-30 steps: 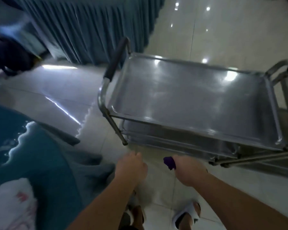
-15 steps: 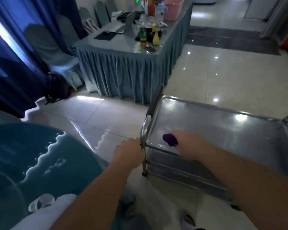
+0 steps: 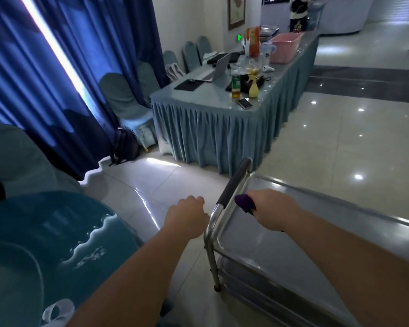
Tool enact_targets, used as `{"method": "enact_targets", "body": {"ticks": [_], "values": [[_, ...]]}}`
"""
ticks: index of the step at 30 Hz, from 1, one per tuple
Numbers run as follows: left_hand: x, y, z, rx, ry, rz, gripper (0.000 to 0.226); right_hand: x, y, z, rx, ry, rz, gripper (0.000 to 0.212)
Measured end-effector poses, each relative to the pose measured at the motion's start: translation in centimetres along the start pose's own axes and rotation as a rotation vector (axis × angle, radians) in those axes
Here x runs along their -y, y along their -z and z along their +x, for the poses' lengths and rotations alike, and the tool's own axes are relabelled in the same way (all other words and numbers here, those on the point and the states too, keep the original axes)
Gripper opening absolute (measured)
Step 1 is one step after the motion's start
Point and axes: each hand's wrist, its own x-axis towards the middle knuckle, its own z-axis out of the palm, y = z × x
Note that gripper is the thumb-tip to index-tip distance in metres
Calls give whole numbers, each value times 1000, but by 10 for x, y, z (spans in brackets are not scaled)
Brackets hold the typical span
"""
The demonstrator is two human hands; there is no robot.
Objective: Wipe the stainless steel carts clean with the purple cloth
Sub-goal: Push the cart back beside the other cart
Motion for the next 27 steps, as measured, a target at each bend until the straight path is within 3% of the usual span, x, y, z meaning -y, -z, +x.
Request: {"method": "enact_targets", "body": {"ticks": [7, 14, 22, 27], "values": [[-28, 19, 56, 21, 4, 53, 45, -48, 15, 31, 30, -18, 23, 10], [-23, 21, 134, 52, -62, 83, 47, -77, 14, 86, -29, -196, 22, 16], [1, 5, 272, 111, -312, 105, 44, -88, -7, 166, -10, -511, 4, 15], [-2, 5, 345, 149, -523, 69, 41, -71, -13, 188, -8, -764, 129, 12]]}}
